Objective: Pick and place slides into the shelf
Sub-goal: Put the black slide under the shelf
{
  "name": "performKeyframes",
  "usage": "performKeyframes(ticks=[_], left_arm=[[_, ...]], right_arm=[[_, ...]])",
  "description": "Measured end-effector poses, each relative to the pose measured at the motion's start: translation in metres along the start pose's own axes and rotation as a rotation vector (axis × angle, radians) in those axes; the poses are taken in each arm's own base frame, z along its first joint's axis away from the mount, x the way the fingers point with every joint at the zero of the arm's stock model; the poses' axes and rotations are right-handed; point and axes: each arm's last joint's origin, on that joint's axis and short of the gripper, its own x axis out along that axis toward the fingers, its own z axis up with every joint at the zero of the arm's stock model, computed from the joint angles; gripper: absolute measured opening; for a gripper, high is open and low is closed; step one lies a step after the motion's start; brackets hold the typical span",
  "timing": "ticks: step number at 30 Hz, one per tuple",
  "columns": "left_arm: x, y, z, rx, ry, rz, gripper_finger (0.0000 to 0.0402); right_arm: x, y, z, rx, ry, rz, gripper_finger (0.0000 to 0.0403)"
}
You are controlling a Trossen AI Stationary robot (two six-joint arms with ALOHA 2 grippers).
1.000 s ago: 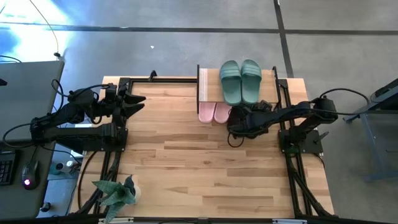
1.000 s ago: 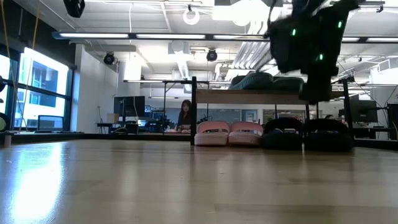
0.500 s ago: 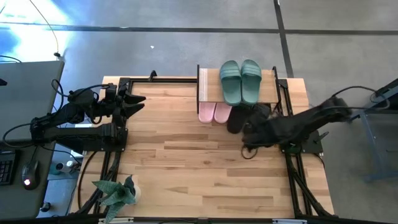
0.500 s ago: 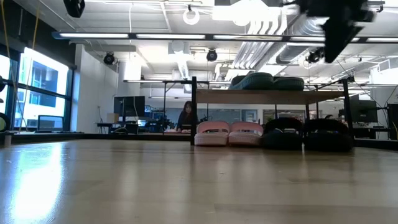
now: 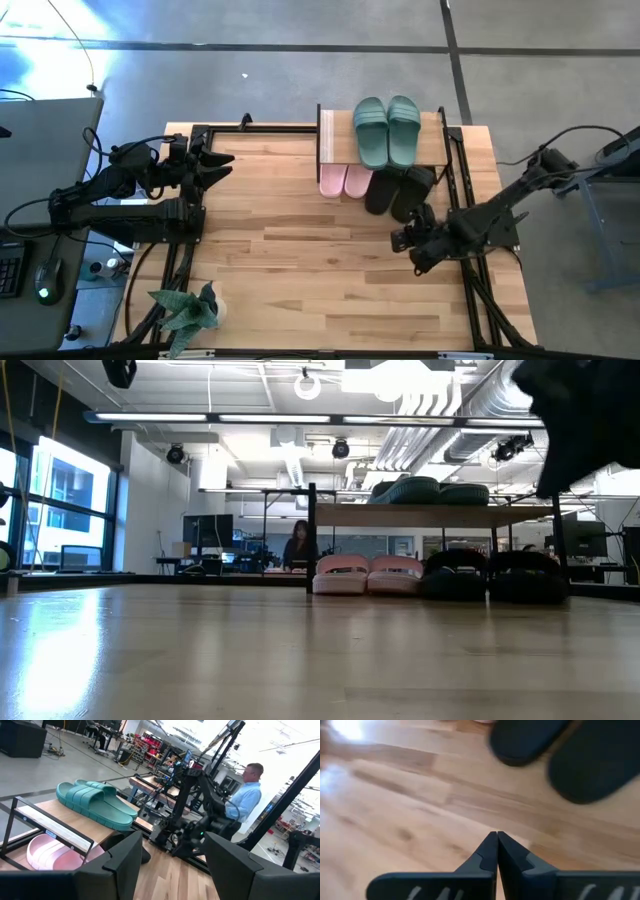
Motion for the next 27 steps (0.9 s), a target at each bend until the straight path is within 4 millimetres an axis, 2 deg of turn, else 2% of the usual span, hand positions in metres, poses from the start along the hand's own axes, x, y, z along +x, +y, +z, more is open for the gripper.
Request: performKeyframes(ticks=[5, 13, 20, 27], left_arm=[[0.0, 0.0, 0.0, 0.0, 0.0, 0.0, 0.0198], [0.0, 0.0, 0.0, 0.0, 0.0, 0.0, 0.0198], [0.0, 0.0, 0.0, 0.0, 0.0, 0.0, 0.0198], [0.0, 0.0, 0.0, 0.0, 0.0, 0.0, 0.0198]], right_arm=[[0.023, -0.011, -0.014, 0.053, 0.022, -0.117, 0.0], [0.045, -0.016, -0.022, 0.053, 0.032, -0.222, 0.0], [0.061, -0.014, -0.019, 0.057, 0.012, -0.263, 0.0], [0.072, -0.014, -0.005, 0.07, -0.006, -0.31, 0.0]])
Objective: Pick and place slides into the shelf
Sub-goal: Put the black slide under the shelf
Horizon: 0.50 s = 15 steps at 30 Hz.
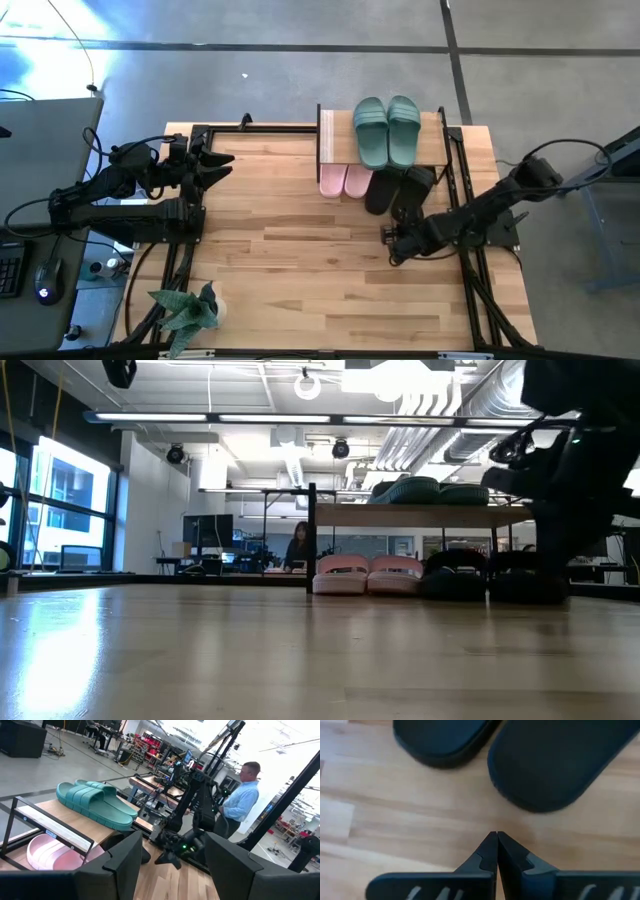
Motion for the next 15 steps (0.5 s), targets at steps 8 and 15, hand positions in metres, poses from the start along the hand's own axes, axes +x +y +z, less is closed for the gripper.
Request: performKeyframes(ticks=[8, 15], left_arm=[[0.0, 0.0, 0.0, 0.0, 0.0, 0.0, 0.0198], [0.0, 0.0, 0.0, 0.0, 0.0, 0.0, 0.0198]], right_arm=[[0.025, -0.006, 0.013, 0.011, 0.047, -0.023, 0.0], [0.034, -0.017, 0.014, 0.085, 0.002, -0.046, 0.0]])
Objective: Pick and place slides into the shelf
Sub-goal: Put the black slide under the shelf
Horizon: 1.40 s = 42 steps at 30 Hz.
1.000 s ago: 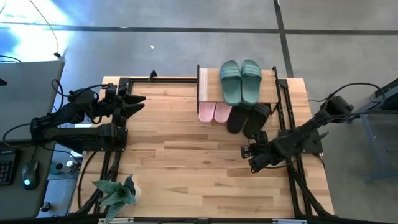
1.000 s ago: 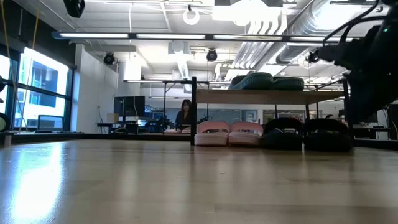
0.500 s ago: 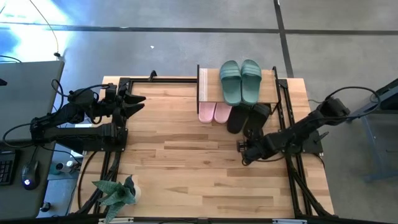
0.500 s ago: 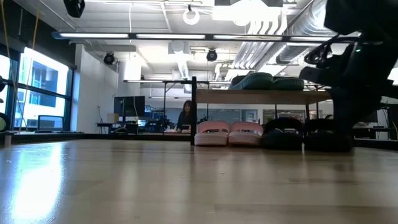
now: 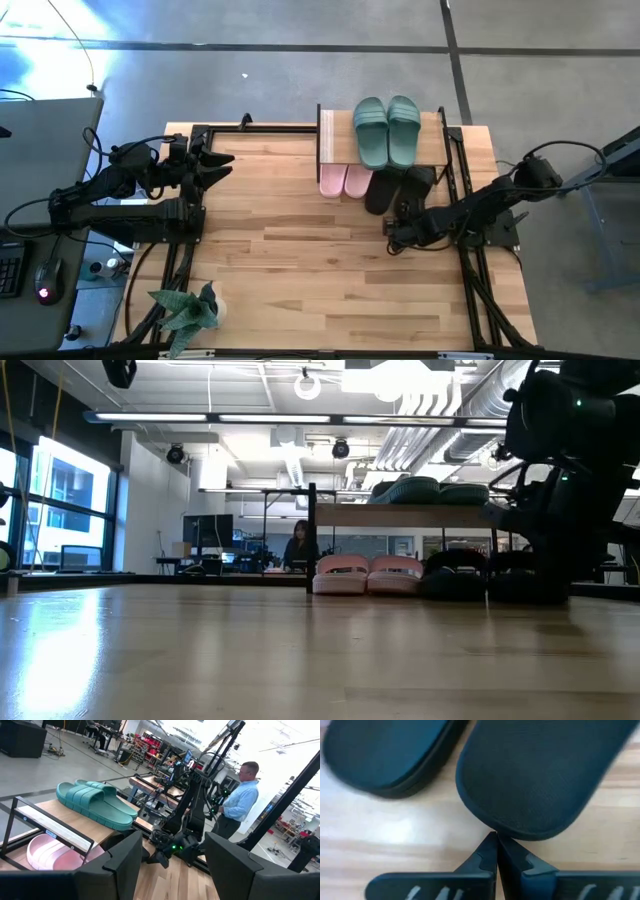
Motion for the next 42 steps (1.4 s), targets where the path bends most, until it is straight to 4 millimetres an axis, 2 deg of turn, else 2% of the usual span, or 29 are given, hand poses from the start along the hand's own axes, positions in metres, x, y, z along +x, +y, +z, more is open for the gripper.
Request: performKeyframes(ticks=[9, 42], left_arm=[[0.0, 0.0, 0.0, 0.0, 0.0, 0.0, 0.0198], [0.0, 0.0, 0.0, 0.0, 0.0, 0.0, 0.0198]], right_arm=[[-0.001, -0.016, 0.005, 0.107, -0.07, -0.142, 0.0], [0.018, -0.023, 0.058, 0.259, -0.15, -0.349, 0.0]])
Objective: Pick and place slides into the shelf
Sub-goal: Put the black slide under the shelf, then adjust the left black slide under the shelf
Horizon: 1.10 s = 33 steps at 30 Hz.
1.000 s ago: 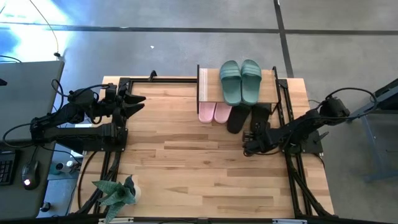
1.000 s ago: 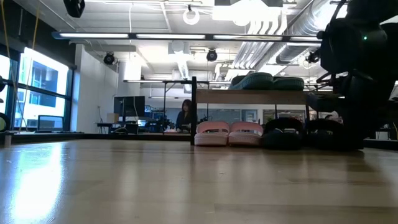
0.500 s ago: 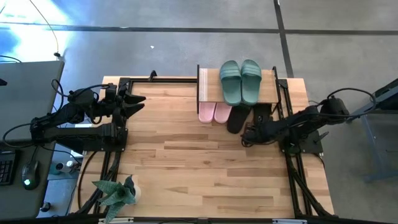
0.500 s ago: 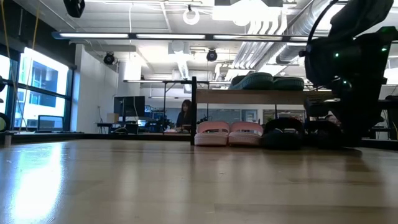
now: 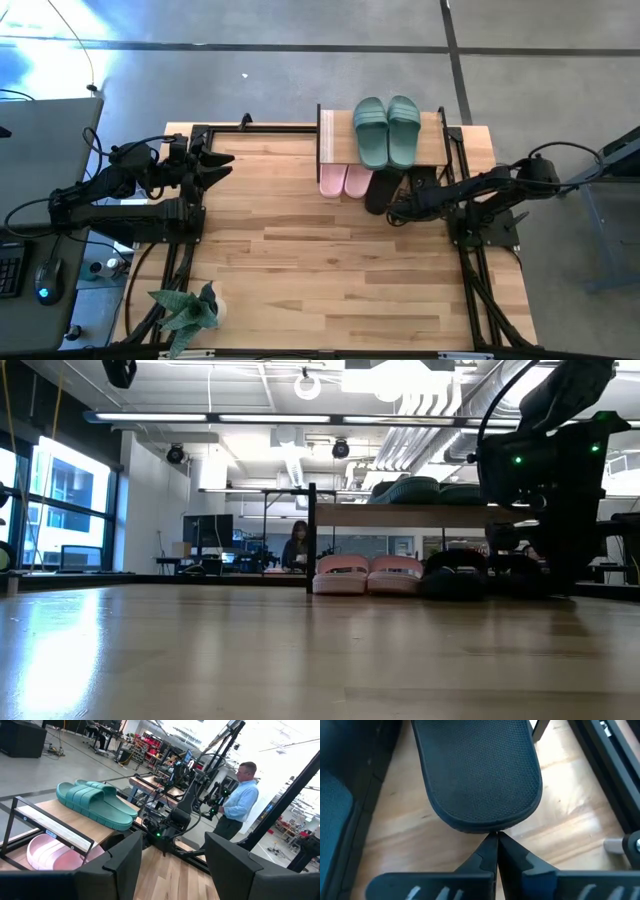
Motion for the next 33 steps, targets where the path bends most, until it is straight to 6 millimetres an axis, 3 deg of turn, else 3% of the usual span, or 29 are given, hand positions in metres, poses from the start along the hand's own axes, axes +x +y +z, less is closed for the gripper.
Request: performKeyframes(ticks=[11, 23, 27, 33], left_arm=[[0.0, 0.0, 0.0, 0.0, 0.0, 0.0, 0.0198], [0.0, 0.0, 0.0, 0.0, 0.0, 0.0, 0.0198], [0.0, 0.0, 0.0, 0.0, 0.0, 0.0, 0.0198], [0.0, 0.0, 0.0, 0.0, 0.0, 0.0, 0.0198]], right_arm=[[0.002, 0.002, 0.003, -0.023, 0.006, -0.003, 0.0], [-0.006, 0.002, -0.009, -0.074, 0.05, 0.047, 0.0], [-0.023, 0.01, -0.014, -0.12, 0.065, 0.118, 0.0], [-0.075, 0.023, -0.006, -0.229, 0.052, 0.252, 0.0]])
